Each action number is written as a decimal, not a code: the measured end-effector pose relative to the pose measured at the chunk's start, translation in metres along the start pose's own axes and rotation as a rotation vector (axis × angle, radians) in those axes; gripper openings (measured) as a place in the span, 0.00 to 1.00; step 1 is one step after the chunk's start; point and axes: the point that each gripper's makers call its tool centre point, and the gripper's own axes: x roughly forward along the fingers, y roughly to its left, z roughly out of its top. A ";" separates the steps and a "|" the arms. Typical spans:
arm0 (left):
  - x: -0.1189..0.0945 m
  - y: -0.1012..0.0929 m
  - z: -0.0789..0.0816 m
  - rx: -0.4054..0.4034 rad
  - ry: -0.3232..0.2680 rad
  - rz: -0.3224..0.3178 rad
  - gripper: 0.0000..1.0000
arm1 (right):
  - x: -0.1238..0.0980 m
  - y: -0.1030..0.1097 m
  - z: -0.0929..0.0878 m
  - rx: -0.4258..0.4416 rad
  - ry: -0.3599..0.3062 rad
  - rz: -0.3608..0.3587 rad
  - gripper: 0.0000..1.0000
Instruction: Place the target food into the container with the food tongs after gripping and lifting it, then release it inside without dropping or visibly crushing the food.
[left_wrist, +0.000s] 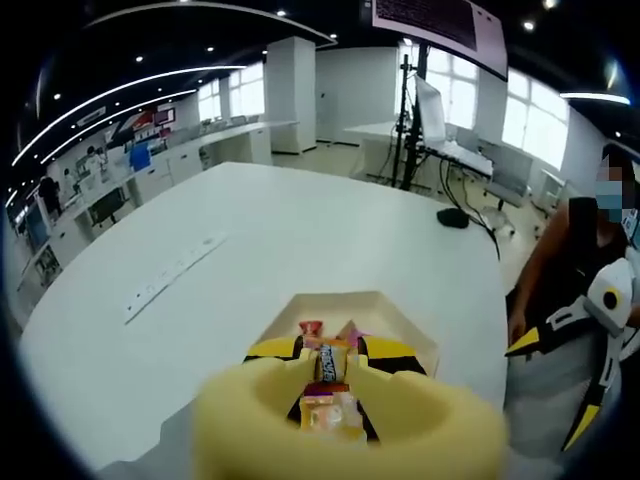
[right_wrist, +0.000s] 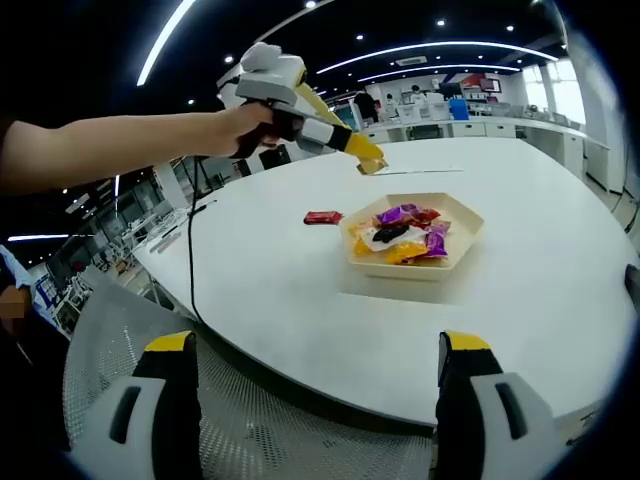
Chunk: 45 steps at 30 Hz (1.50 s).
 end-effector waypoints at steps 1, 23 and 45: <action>0.002 0.000 0.001 0.007 -0.001 0.000 0.18 | 0.000 0.000 0.000 0.000 0.000 -0.001 0.99; 0.019 -0.008 0.008 0.025 0.002 -0.022 0.18 | 0.000 0.000 0.001 -0.001 -0.007 0.003 1.00; 0.005 0.006 -0.005 -0.002 -0.004 0.001 0.23 | 0.000 0.000 0.001 -0.001 -0.004 0.002 0.99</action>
